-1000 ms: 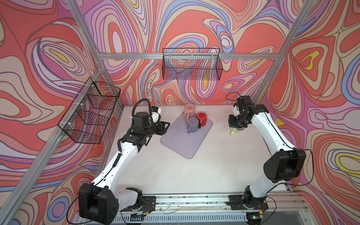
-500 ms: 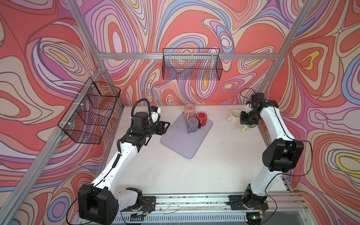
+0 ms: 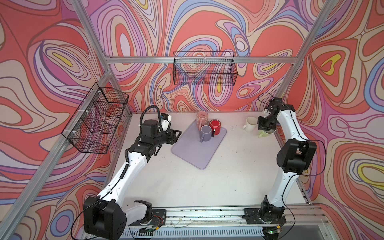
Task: Turn the mug right side up
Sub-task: 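Lower the lime green mug upright beside the white mug with the right gripper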
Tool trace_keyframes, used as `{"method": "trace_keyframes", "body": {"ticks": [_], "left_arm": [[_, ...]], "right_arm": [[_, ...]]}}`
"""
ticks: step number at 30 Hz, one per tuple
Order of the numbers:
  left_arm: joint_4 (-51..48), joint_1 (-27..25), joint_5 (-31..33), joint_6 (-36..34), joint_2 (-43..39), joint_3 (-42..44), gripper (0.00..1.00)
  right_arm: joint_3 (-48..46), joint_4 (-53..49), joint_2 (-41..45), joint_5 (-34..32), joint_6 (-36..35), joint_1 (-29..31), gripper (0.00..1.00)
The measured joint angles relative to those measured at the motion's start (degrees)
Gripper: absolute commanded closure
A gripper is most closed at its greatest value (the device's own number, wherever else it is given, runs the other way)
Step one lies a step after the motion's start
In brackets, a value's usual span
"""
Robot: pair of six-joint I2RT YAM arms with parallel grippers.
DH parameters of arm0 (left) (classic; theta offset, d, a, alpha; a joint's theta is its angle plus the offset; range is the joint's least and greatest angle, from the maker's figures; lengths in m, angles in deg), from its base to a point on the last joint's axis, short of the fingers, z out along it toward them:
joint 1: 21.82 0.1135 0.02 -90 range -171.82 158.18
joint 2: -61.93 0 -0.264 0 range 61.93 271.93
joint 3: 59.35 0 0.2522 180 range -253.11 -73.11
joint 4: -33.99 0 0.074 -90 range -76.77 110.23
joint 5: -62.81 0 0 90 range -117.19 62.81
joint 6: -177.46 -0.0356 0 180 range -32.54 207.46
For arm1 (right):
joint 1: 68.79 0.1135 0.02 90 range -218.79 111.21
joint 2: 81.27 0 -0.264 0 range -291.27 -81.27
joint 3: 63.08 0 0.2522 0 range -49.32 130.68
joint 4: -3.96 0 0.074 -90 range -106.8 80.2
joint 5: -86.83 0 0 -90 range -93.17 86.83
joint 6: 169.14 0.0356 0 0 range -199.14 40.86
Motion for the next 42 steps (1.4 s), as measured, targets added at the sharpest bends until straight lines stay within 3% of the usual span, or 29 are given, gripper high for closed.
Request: {"method": "trace_keyframes", "body": {"ticks": [12, 28, 42], "left_arm": [[0.04, 0.07, -1.14, 0.26, 0.0, 0.0, 0.51], [1.09, 0.09, -1.77, 0.9, 0.0, 0.26, 0.5], [1.29, 0.09, -2.1, 0.92, 0.02, 0.26, 0.5]], "right_arm": [[3.3, 1.75, -5.75, 1.99, -0.66, -3.04, 1.0], [15.41, 2.71, -16.85, 4.07, -1.25, -5.01, 1.0], [17.53, 2.75, -20.83, 5.84, -0.96, -4.98, 1.0]]}}
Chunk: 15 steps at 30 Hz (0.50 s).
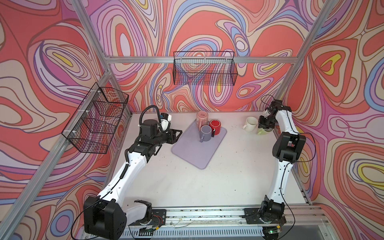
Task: Turn the mug right side up
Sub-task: 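Lower the lime green mug upright beside the white mug with the right gripper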
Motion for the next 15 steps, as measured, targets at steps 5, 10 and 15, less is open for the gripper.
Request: {"method": "trace_keyframes", "body": {"ticks": [5, 10, 15], "left_arm": [[0.0, 0.0, -0.17, 0.02, 0.0, 0.0, 0.5], [0.0, 0.0, -0.35, 0.0, 0.0, 0.0, 0.5], [0.0, 0.0, -0.35, 0.0, 0.0, 0.0, 0.5]], "right_arm": [[0.85, 0.09, -1.03, 0.17, 0.17, 0.0, 0.98], [0.94, 0.13, -1.11, 0.31, 0.2, -0.02, 0.89], [2.27, 0.44, -1.57, 0.83, 0.42, 0.0, 0.8]]}}
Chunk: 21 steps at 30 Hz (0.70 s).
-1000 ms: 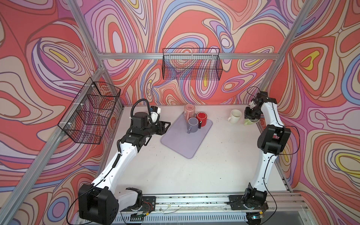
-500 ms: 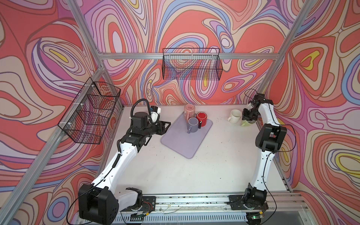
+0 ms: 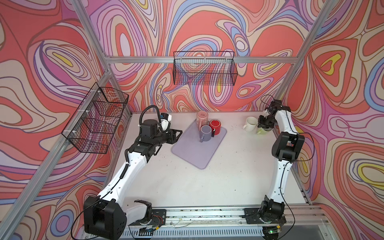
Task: Turn the mug right side up
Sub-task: 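Lower the lime green mug upright beside the white mug with the right gripper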
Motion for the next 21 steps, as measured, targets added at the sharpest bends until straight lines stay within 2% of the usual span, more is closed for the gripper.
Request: {"method": "trace_keyframes", "body": {"ticks": [6, 21], "left_arm": [[0.0, 0.0, -0.02, 0.0, 0.0, 0.0, 0.5], [0.0, 0.02, -0.07, 0.0, 0.0, 0.0, 0.5]], "right_arm": [[1.84, 0.96, -0.2, 0.63, 0.24, -0.02, 0.73], [4.55, 0.92, -1.29, 1.09, 1.7, -0.02, 0.71]]}}
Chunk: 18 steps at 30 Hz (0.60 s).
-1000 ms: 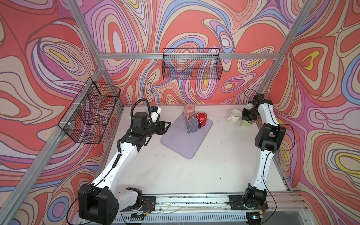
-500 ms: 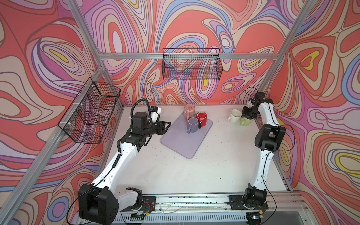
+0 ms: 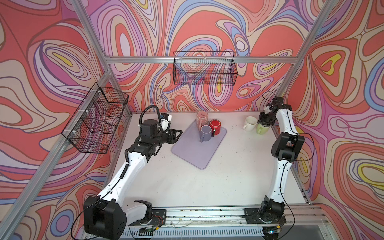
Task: Turn the mug right side up
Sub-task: 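Lower the lime green mug upright beside the white mug with the right gripper, then open the right gripper to release the lime green mug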
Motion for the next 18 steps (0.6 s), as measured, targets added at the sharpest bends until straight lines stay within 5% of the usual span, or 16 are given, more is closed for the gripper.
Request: {"method": "trace_keyframes", "body": {"ticks": [18], "left_arm": [[0.04, 0.0, -0.94, 0.17, 0.0, 0.02, 0.49]], "right_arm": [[-5.6, 1.16, 8.04, 0.02, -0.02, 0.02, 0.71]]}}
